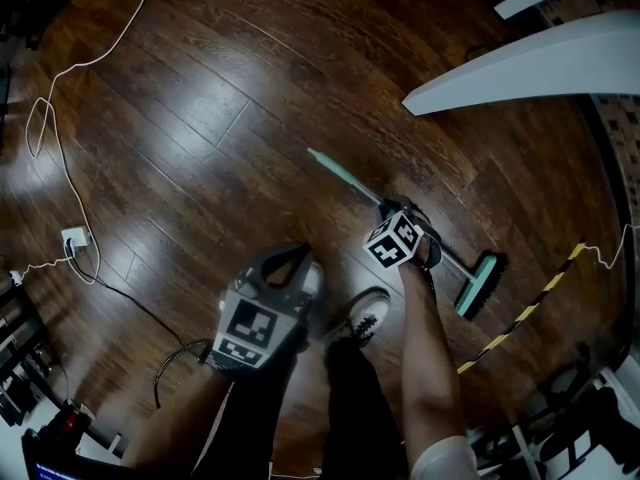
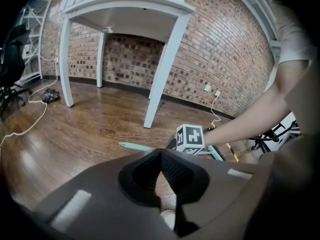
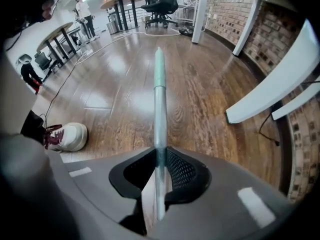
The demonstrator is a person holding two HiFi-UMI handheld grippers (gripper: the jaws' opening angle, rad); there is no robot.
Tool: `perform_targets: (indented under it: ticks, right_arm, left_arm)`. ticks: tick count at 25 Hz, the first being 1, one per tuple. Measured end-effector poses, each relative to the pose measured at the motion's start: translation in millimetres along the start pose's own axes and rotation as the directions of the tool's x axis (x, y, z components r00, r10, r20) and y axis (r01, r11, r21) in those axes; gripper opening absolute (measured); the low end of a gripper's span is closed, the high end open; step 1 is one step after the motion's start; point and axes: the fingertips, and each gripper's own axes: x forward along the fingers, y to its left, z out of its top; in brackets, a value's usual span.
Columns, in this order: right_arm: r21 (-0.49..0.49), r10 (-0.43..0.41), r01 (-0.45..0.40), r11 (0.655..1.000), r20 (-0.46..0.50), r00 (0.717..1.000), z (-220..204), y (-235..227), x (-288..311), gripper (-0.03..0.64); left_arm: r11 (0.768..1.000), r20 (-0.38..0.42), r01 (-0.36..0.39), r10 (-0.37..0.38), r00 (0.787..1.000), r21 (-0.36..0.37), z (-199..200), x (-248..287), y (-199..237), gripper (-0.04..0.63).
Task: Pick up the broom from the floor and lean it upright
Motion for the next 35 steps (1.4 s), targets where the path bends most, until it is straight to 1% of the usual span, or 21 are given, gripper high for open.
perform_targets:
  ticks: [5,10,13,16,18,19,20,22,25,28,31,35]
  right_arm:
    - [0.077,-0.095,0.090,0.993,0.071,0.993,9,-27,-95,0.083]
    - [0.187,-0.203,0.172,0.967,0.159,0.966,4,-47,-208,0.086]
    - [0.270,-0.278,0.221,0.937,0.194,0.941,-9,-61,-273,0.087]
    - [0.366,-0.366,0.275,0.889,0.210,0.906,-26,-89,-323,0.092]
    - [0.419,-0.409,0.292,0.860,0.222,0.885,-34,-112,-346,0.094]
    - [0.442,-0.420,0.291,0.849,0.230,0.878,-38,-121,-356,0.094]
    - [0.463,-0.427,0.285,0.839,0.237,0.872,-42,-129,-366,0.094]
    - [0.500,-0.438,0.270,0.823,0.256,0.862,-47,-148,-382,0.092]
    - [0.545,-0.458,0.247,0.801,0.291,0.840,-44,-190,-397,0.092]
    - [0.571,-0.468,0.219,0.791,0.335,0.818,-39,-234,-408,0.092]
    - [0.570,-0.460,0.191,0.799,0.374,0.805,-30,-274,-414,0.092]
    - [0.537,-0.436,0.162,0.828,0.435,0.787,-2,-316,-420,0.092]
  left_arm:
    - [0.999,0.035,0.031,-0.032,0.999,0.039,57,-44,-15,0.000]
    - [0.995,0.087,0.066,-0.072,0.994,0.071,130,-76,-44,0.000]
    - [0.987,0.119,0.116,-0.129,0.984,0.111,173,-90,-73,0.000]
    - [0.968,0.153,0.162,-0.193,0.969,0.193,216,-93,-96,0.000]
    - [0.951,0.175,0.156,-0.207,0.963,0.265,245,-90,-104,0.000]
    - [0.945,0.180,0.148,-0.206,0.962,0.290,255,-89,-109,0.000]
    - [0.944,0.188,0.140,-0.202,0.961,0.298,263,-88,-113,0.000]
    - [0.958,0.226,0.122,-0.183,0.957,0.260,285,-88,-117,0.000]
    - [0.984,0.318,0.065,-0.116,0.941,0.167,329,-85,-116,0.000]
    - [0.992,0.358,-0.003,-0.044,0.933,0.130,358,-77,-120,0.000]
    - [0.994,0.377,-0.037,-0.004,0.926,0.101,377,-68,-129,0.000]
    - [0.995,0.388,-0.068,0.034,0.921,0.075,393,-57,-135,0.000]
